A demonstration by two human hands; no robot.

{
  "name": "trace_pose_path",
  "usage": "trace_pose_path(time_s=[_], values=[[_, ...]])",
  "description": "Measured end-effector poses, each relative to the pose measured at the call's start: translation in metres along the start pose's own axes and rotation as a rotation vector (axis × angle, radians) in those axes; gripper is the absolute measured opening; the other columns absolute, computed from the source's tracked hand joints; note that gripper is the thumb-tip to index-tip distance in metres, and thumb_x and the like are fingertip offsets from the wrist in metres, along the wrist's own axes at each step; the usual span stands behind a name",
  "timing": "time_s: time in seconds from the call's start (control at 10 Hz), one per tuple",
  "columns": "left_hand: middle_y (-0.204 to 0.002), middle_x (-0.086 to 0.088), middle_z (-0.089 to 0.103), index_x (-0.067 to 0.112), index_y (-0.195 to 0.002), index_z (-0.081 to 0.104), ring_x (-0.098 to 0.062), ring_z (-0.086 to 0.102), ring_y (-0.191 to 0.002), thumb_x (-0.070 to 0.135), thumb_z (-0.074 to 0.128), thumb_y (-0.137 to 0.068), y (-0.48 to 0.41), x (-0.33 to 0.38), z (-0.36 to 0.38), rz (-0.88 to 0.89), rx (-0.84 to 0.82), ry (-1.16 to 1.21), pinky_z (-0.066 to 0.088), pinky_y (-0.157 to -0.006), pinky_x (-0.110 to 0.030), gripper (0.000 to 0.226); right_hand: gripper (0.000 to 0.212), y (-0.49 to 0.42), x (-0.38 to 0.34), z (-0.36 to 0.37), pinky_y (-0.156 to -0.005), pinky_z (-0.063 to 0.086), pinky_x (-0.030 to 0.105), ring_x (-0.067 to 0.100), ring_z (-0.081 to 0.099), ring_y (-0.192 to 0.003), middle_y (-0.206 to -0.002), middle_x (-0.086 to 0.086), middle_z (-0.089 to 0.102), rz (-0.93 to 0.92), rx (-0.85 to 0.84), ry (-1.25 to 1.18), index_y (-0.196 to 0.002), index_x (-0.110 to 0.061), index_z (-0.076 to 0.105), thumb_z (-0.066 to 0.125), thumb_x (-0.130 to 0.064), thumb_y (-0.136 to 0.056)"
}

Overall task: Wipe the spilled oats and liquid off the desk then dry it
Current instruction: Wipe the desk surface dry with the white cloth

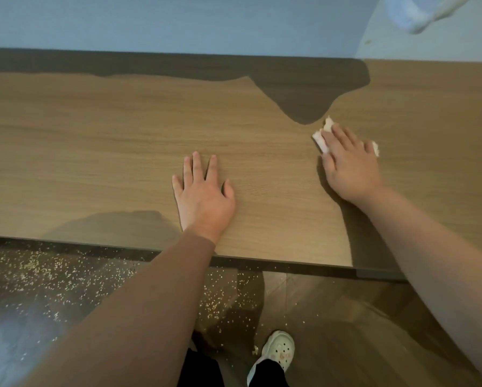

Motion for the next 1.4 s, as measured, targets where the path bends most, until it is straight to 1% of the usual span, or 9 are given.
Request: trace_pose_path(time_s=[0.1, 0.3, 0.5, 0.6, 0.7, 1.0, 1.2, 1.3, 1.4], values=[[-0.164, -0.007, 0.001, 0.024, -0.156, 0.014, -0.022, -0.006, -0.151, 0.043, 0.028, -0.101, 0.0, -0.001, 0.001, -0.005, -0.003, -0.004, -0.002, -0.121, -0.047, 0.06, 0.048, -0.039, -0.035, 0.003, -0.117, 0.016, 0.055, 0.024, 0.017, -0.149, -0.161, 0.003, 0.024, 0.026, 0.043, -0.036, -0.15, -0.025, 0.034, 0.024, -0.031, -0.103], [-0.164, -0.007, -0.001, 0.025, -0.156, 0.012, -0.022, -0.006, -0.151, 0.043, 0.028, -0.1, -0.001, -0.002, 0.002, -0.003, -0.013, -0.003, -0.002, -0.121, -0.047, 0.061, 0.053, 0.055, -0.114, 0.03, -0.118, 0.016, 0.055, 0.023, 0.019, -0.149, -0.16, 0.002, 0.025, -0.416, -0.086, -0.009, -0.151, -0.023, 0.035, 0.027, -0.028, -0.099], [-0.164, -0.007, -0.002, 0.025, -0.156, 0.011, -0.022, -0.007, -0.151, 0.043, 0.028, -0.1, -0.001, -0.001, 0.001, -0.009, -0.024, -0.002, -0.003, -0.12, -0.047, 0.061, 0.054, -0.015, -0.01, 0.0, -0.109, 0.025, 0.055, 0.025, 0.024, -0.146, -0.161, 0.004, 0.024, -0.122, 0.018, 0.046, -0.148, -0.025, 0.037, 0.026, -0.026, -0.095], [-0.164, -0.007, -0.003, 0.025, -0.156, 0.01, -0.022, -0.008, -0.151, 0.043, 0.027, -0.1, -0.001, -0.001, 0.001, -0.01, -0.03, -0.005, -0.003, -0.12, -0.047, 0.061, 0.052, -0.074, 0.009, -0.006, -0.116, 0.016, 0.057, 0.027, 0.015, -0.149, -0.162, 0.005, 0.02, 0.09, 0.026, 0.012, -0.152, -0.024, 0.029, 0.028, -0.024, -0.101], [-0.164, -0.006, -0.004, 0.025, -0.156, 0.009, -0.022, -0.009, -0.15, 0.043, 0.027, -0.1, -0.001, -0.001, 0.001, -0.011, -0.043, -0.005, -0.003, -0.12, -0.048, 0.062, 0.052, -0.085, -0.026, -0.003, -0.116, 0.016, 0.056, 0.031, 0.019, -0.147, -0.16, 0.006, 0.023, 0.086, 0.052, 0.021, -0.15, -0.027, 0.031, 0.032, -0.023, -0.098], [-0.164, -0.006, -0.007, 0.026, -0.156, 0.006, -0.022, -0.011, -0.15, 0.044, 0.025, -0.1, -0.002, -0.001, 0.002, -0.017, -0.069, -0.006, -0.005, -0.12, -0.047, 0.063, 0.054, 0.085, -0.088, 0.029, -0.118, 0.015, 0.051, 0.022, 0.022, -0.148, -0.158, 0.001, 0.028, -0.446, -0.111, -0.002, -0.15, -0.023, 0.036, 0.028, -0.029, -0.097], [-0.164, -0.006, -0.007, 0.026, -0.156, 0.005, -0.022, -0.011, -0.15, 0.044, 0.025, -0.1, -0.002, -0.001, 0.002, -0.019, -0.07, -0.012, -0.005, -0.12, -0.047, 0.063, 0.054, -0.06, -0.036, -0.005, -0.119, 0.011, 0.056, 0.029, 0.013, -0.149, -0.163, 0.007, 0.017, 0.007, -0.011, 0.024, -0.154, -0.024, 0.024, 0.03, -0.024, -0.1], [-0.164, -0.005, -0.007, 0.026, -0.156, 0.006, -0.022, -0.011, -0.15, 0.044, 0.026, -0.1, -0.002, -0.001, 0.003, -0.021, -0.068, -0.011, -0.005, -0.12, -0.047, 0.063, 0.054, -0.097, -0.082, -0.001, -0.118, 0.011, 0.053, 0.029, 0.017, -0.148, -0.162, 0.006, 0.018, 0.0, -0.005, -0.093, -0.149, -0.025, 0.03, 0.036, -0.019, -0.095], [-0.164, -0.005, -0.006, 0.027, -0.156, 0.007, -0.021, -0.01, -0.15, 0.044, 0.027, -0.099, -0.003, -0.001, 0.002, -0.025, -0.058, -0.005, -0.004, -0.12, -0.046, 0.063, 0.048, -0.082, -0.153, 0.013, -0.118, 0.014, 0.05, 0.026, 0.022, -0.147, -0.159, 0.005, 0.029, -0.331, -0.018, -0.075, -0.143, -0.017, 0.041, 0.04, -0.015, -0.095]])
Point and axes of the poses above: each hand's wrist, its own y-axis away from the middle knuckle, its own z-axis out of the palm, x = y × z, the point moved 7 cm from there along -y, towards the middle knuckle
